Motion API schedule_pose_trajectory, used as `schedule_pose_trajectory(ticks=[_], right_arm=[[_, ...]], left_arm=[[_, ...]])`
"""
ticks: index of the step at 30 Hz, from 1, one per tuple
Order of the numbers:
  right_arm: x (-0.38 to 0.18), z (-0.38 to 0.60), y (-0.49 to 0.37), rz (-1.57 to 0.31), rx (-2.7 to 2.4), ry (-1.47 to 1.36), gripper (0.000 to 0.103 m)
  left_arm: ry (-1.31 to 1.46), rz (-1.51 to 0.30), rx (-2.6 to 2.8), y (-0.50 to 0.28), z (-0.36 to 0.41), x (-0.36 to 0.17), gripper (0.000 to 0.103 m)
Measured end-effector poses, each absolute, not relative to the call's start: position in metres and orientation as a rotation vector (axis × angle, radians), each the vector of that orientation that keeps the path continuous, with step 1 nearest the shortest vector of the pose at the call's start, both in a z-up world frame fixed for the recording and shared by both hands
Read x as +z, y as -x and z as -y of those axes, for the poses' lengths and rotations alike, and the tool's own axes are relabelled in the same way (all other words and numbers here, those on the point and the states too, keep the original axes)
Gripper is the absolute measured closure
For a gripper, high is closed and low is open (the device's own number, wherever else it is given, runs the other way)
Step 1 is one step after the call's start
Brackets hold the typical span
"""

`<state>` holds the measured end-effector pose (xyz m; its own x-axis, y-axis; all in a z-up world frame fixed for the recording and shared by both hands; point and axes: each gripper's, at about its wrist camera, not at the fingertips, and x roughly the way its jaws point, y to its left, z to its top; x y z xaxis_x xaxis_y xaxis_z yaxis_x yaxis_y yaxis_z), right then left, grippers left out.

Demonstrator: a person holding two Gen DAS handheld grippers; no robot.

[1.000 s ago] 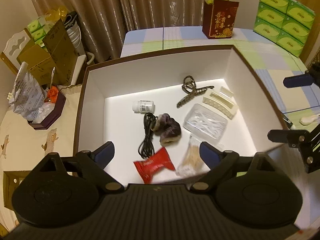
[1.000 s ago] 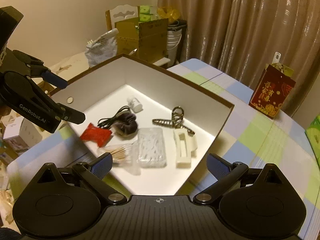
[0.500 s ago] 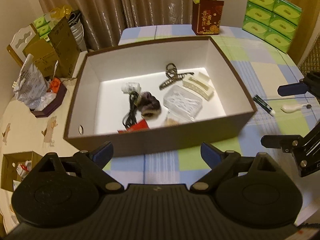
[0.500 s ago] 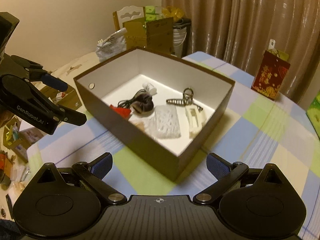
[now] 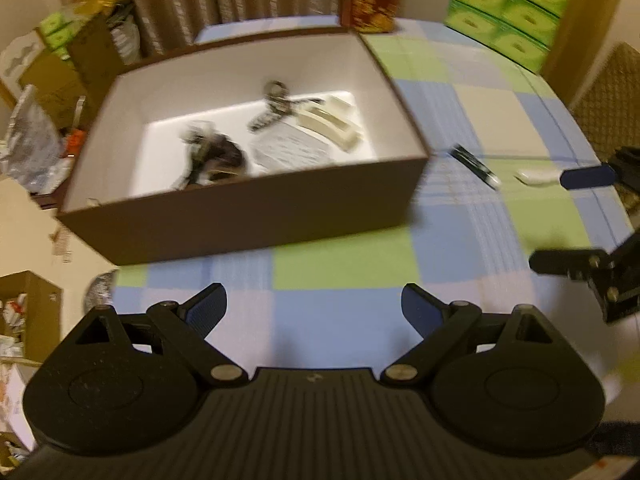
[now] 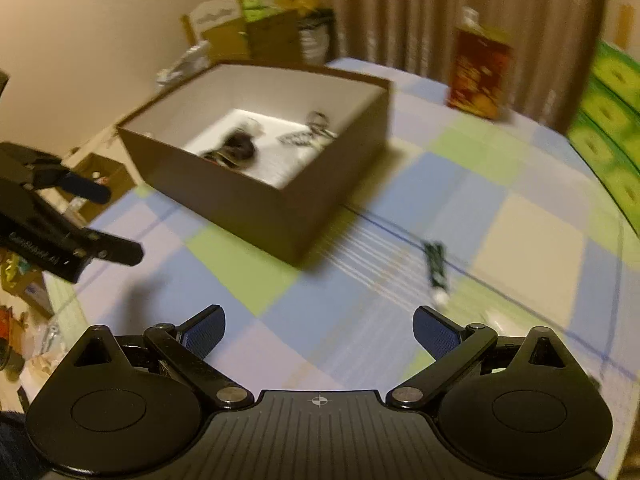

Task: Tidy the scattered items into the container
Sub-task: 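Lift both tools out of the box and move toward the tube and toothbrush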

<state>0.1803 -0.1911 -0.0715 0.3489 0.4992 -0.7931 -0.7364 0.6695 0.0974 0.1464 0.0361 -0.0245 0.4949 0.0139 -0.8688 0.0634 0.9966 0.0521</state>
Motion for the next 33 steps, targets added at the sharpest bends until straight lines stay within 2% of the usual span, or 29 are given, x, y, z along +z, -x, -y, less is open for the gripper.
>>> schedule_pose_trajectory(ticks=[18,25,28,33], right_arm=[[-0.103,0.341,-0.216,-1.002,0.538,0.212,0.005],[-0.115,0.364,-0.243,-0.958,0.548,0.245,0.006],[-0.122,0.364,-0.259,-0.916,0.597,0.285,0.018],[-0.138,0.361,-0.290,-0.859,0.668,0.353,0.023]], left_arm=[[-0.141,-1.074,-0.294,-0.184,0.102,-0.061,0.012],[-0.159,-1.062,-0.306,-0.210,0.133,-0.079,0.015],[-0.157,-1.057,-0.295,-0.222,0.139,-0.086,0.017],[-0.144,-1.067,-0.274,-0.241,0.145,-0.097,0.019]])
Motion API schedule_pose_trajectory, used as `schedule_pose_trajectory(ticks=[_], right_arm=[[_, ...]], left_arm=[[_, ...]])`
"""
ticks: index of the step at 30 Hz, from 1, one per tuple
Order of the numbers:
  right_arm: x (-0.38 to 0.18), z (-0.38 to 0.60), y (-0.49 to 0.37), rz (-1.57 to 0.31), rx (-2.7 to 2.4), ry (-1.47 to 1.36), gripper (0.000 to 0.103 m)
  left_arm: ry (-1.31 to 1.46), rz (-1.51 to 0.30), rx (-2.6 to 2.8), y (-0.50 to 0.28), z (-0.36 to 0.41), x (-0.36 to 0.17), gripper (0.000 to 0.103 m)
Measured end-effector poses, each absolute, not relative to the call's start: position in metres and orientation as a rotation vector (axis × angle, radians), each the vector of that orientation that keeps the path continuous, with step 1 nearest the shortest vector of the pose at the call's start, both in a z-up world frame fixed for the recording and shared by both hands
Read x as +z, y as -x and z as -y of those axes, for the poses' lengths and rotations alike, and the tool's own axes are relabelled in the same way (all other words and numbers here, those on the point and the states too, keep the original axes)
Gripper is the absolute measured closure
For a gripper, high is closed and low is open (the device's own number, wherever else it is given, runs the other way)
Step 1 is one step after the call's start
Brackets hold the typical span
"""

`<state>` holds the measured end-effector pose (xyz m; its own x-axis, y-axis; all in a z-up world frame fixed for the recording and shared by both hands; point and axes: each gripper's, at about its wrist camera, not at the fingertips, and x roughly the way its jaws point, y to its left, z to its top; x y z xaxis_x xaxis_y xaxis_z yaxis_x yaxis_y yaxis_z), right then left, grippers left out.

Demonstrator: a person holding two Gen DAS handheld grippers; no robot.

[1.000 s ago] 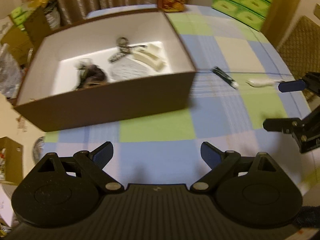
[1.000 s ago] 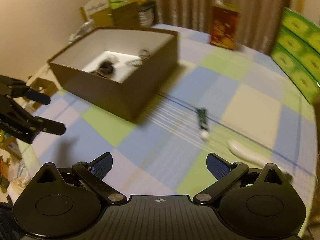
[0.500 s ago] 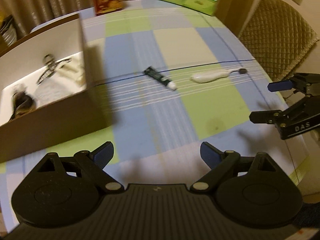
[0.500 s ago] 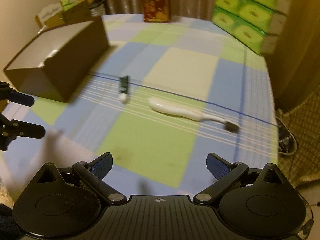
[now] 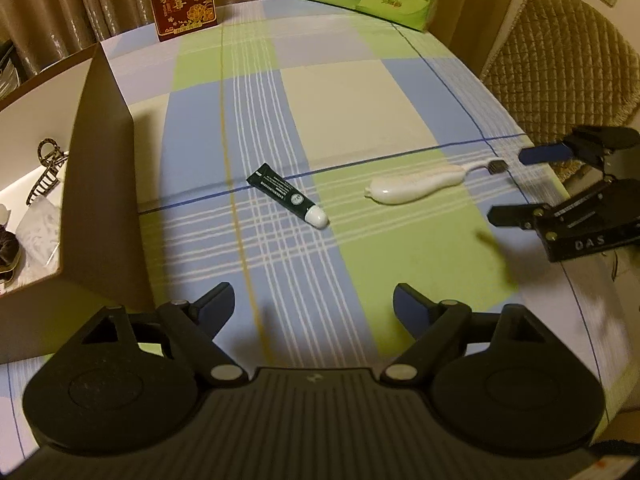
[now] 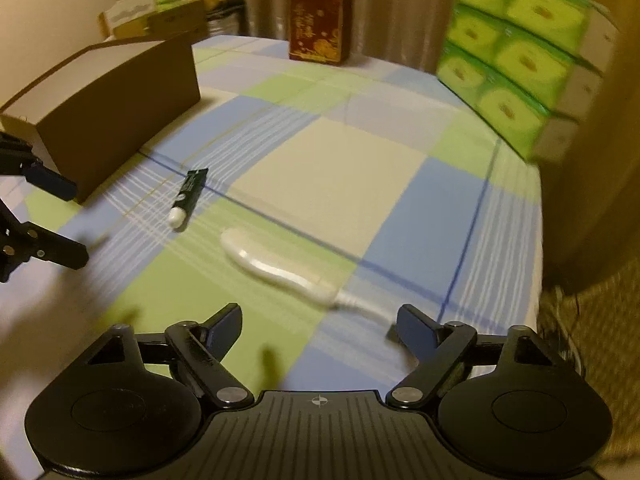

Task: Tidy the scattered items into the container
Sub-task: 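Lift both tools out of the box and move toward the tube and toothbrush, then grasp the green tube with the left gripper while the right gripper grasps the white toothbrush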

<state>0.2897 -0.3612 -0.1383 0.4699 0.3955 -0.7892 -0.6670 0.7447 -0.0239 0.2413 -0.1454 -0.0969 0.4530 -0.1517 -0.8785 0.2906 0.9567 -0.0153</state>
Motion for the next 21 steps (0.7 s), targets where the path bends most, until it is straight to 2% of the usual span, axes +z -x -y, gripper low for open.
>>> schedule_pose_trajectory(ticks=[4,8,9,11,13,16,18,21], right_arm=[[-0.150,0.354,-0.307,-0.828,0.763,0.428,0.033],[-0.165,0.349,-0.318,-0.857,0.868,0.462,0.057],[-0.168,0.348,-0.319,-0.863,0.874,0.468,0.060],[-0.170,0.350,-0.319,-0.872,0.895,0.456,0.072],[-0.169,0.351,-0.318,-0.900,0.877,0.432,0.075],[-0.166,0.350,-0.311,-0.936,0.808,0.434,0.083],[-0.163,0.352,-0.308,-0.982,0.711,0.392,0.084],[-0.160,0.360,-0.303,-1.021,0.611,0.307,0.085]], left_arm=[[-0.140,-1.071,-0.254,-0.255,0.147,-0.103,0.019],[-0.119,-1.073,-0.232,-0.268,0.148,-0.108,0.019],[-0.111,-1.073,-0.228,-0.272,0.148,-0.108,0.019],[-0.103,-1.074,-0.219,-0.279,0.149,-0.111,0.024],[-0.096,-1.075,-0.212,-0.286,0.149,-0.113,0.031],[-0.081,-1.081,-0.202,-0.297,0.151,-0.119,0.033],[-0.082,-1.085,-0.195,-0.305,0.153,-0.123,0.033],[-0.081,-1.088,-0.186,-0.317,0.157,-0.129,0.043]])
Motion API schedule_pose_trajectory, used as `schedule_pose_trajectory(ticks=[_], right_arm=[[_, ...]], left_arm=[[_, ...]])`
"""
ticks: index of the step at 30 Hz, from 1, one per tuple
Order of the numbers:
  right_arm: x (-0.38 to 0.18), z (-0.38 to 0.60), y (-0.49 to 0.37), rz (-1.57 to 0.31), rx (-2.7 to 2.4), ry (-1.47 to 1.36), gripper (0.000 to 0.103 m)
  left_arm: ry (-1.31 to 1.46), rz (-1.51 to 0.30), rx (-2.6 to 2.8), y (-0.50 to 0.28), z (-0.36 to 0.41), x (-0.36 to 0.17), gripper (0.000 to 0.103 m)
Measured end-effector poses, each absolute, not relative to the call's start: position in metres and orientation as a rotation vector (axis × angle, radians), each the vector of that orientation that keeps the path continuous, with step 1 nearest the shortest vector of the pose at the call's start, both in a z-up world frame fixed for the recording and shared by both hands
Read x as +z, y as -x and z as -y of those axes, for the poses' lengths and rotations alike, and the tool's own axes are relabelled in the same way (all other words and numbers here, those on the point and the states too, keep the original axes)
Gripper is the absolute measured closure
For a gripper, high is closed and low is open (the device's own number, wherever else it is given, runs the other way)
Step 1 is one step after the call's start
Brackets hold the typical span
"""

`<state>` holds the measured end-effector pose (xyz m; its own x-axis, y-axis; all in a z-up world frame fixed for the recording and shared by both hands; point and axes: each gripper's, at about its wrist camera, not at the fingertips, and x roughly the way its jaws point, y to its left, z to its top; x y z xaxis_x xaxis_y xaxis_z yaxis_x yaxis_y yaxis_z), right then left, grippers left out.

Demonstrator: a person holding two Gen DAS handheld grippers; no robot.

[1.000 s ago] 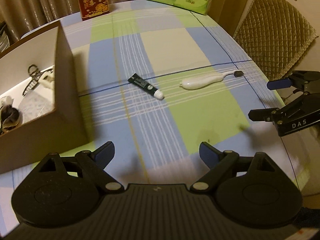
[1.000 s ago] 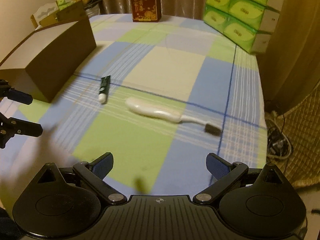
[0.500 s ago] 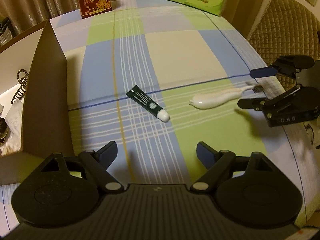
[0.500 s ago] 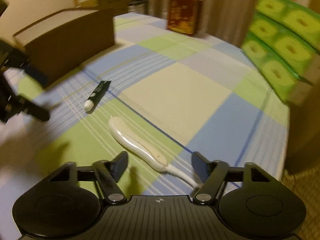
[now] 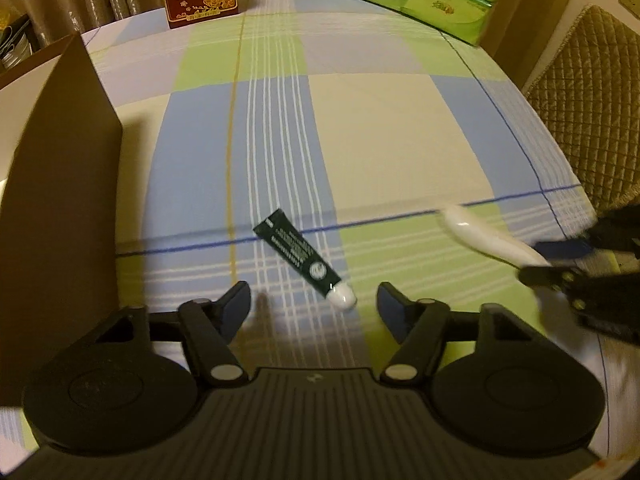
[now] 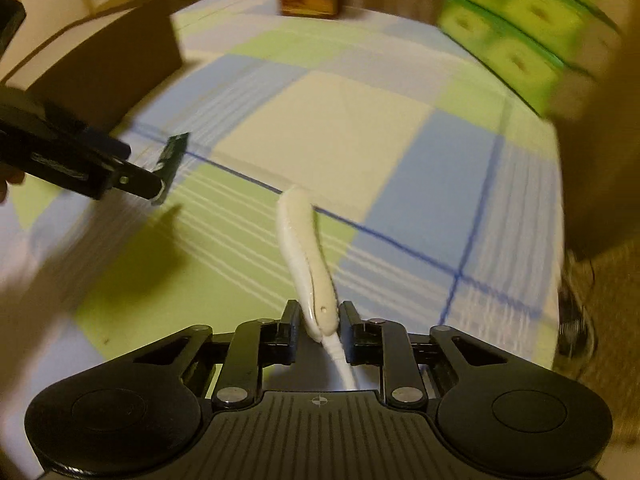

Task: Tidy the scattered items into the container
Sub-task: 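Grasp the green tube with the left gripper while the right gripper grasps the white toothbrush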

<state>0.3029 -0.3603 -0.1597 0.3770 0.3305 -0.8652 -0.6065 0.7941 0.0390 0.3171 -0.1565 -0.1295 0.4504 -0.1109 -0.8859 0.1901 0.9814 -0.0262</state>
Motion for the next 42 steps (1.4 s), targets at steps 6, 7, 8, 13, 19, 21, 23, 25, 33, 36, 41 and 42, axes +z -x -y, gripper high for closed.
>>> schedule_pose_trajectory(ticks=[6,7,8,13,19,21,23,25,33,36,41,42], right_arm=[[-0.156,0.371,-0.292,-1.026,0.550,0.208,0.085],[-0.156,0.372,-0.292,-1.024,0.549,0.196,0.084],[-0.156,0.374,-0.292,-1.023,0.548,0.183,0.084],[-0.154,0.368,-0.295,-0.990,0.548,0.188,0.057],[-0.163,0.347,-0.304,-0.960,0.543,0.259,0.058],[-0.164,0.341,-0.303,-0.944,0.549,0.283,0.072],[-0.164,0.335,-0.303,-0.939,0.551,0.301,0.086],[-0.165,0.329,-0.301,-0.934,0.548,0.329,0.086],[-0.160,0.333,-0.290,-0.995,0.553,0.225,0.086],[-0.152,0.335,-0.285,-1.002,0.565,0.174,0.086],[-0.131,0.332,-0.278,-0.995,0.610,0.077,0.086],[-0.126,0.329,-0.275,-0.992,0.621,0.071,0.086]], left_arm=[[-0.084,-1.103,-0.186,-0.336,0.162,-0.145,0.058],[-0.097,-1.089,-0.184,-0.336,0.164,-0.146,0.058],[-0.116,-1.079,-0.188,-0.337,0.165,-0.147,0.058],[-0.143,-1.048,-0.235,-0.332,0.164,-0.147,0.079],[-0.181,-1.053,-0.258,-0.310,0.164,-0.144,0.090],[-0.168,-1.065,-0.254,-0.303,0.160,-0.143,0.090],[-0.160,-1.075,-0.250,-0.300,0.156,-0.142,0.089],[-0.154,-1.085,-0.246,-0.301,0.155,-0.141,0.089],[-0.186,-1.134,-0.237,-0.294,0.161,-0.135,0.090],[-0.184,-1.127,-0.240,-0.287,0.157,-0.129,0.090],[-0.165,-1.092,-0.252,-0.272,0.148,-0.111,0.090],[-0.159,-1.083,-0.253,-0.268,0.145,-0.106,0.090]])
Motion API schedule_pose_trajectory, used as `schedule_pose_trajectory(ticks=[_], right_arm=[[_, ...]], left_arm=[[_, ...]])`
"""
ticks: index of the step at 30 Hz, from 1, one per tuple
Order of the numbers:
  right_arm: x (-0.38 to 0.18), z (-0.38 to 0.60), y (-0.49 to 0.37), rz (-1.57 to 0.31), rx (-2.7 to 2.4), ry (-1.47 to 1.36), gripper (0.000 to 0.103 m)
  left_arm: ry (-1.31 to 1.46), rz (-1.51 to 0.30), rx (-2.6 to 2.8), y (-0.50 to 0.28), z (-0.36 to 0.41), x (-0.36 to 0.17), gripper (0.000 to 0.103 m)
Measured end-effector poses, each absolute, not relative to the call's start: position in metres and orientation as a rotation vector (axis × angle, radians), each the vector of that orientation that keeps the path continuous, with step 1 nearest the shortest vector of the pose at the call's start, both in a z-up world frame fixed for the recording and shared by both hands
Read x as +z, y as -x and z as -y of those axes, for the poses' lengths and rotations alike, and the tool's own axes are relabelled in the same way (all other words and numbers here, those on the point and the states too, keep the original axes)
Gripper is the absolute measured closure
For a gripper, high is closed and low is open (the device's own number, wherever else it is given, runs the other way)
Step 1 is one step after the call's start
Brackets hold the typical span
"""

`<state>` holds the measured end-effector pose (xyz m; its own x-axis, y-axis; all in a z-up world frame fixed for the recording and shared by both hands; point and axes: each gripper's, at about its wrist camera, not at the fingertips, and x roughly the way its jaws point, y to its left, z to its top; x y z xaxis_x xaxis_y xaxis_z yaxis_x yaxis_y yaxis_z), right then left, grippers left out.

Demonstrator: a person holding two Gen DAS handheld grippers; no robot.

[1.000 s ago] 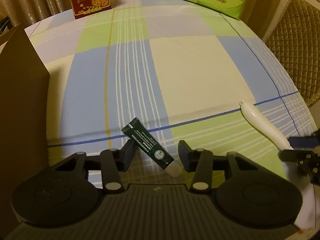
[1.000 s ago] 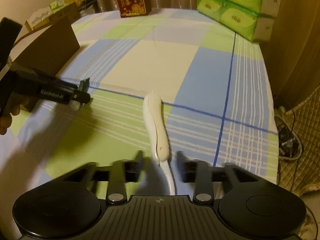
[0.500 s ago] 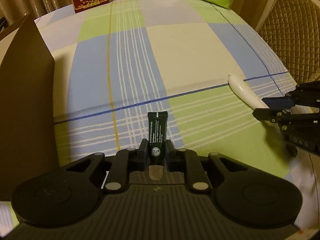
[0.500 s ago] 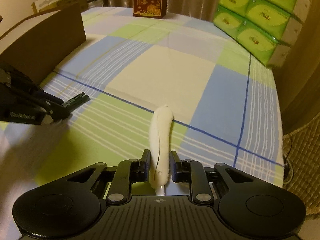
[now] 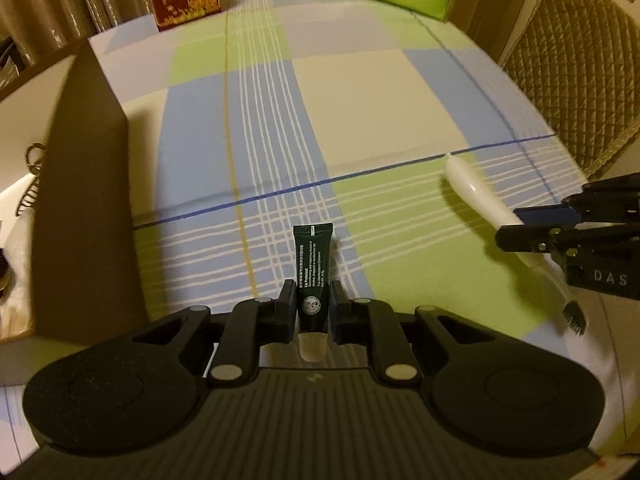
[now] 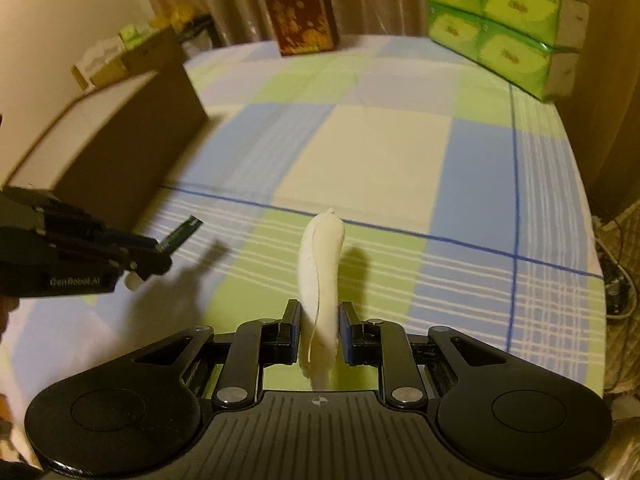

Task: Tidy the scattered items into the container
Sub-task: 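Grasp the green tube with the left gripper while the right gripper grasps the white toothbrush, then carry the green tube and white toothbrush over the brown box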

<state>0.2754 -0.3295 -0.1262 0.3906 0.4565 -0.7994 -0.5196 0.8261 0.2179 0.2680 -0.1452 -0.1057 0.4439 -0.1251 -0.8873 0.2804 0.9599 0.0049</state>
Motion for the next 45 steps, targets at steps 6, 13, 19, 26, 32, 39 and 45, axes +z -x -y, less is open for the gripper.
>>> schedule_pose_trajectory(ticks=[6,13,19,26,32,39,45], right_arm=[[-0.097,0.301,-0.264,-0.952,0.698,0.045,0.086],[-0.066,0.245,-0.250,-0.894,0.808,0.047,0.086],[-0.046,0.187,-0.238,-0.857,0.911,0.050,0.086],[-0.025,0.109,-0.239,-0.789,0.999,0.066,0.086],[-0.014,0.044,-0.257,-0.752,1.015,0.091,0.086],[-0.035,-0.002,-0.293,-0.804,0.944,0.154,0.086],[-0.066,-0.012,-0.316,-0.879,0.857,0.225,0.086]], left_arm=[[-0.114,-1.023,-0.249,-0.240,0.118,-0.069,0.090],[-0.079,-0.936,-0.192,-0.213,0.066,-0.027,0.090],[-0.051,-0.874,-0.143,-0.195,0.018,0.002,0.090],[-0.056,-0.836,-0.065,-0.194,-0.050,0.021,0.090],[-0.054,-0.819,-0.003,-0.214,-0.116,0.032,0.090],[-0.023,-0.869,0.039,-0.257,-0.177,0.020,0.090],[-0.005,-0.953,0.052,-0.286,-0.205,-0.009,0.090]])
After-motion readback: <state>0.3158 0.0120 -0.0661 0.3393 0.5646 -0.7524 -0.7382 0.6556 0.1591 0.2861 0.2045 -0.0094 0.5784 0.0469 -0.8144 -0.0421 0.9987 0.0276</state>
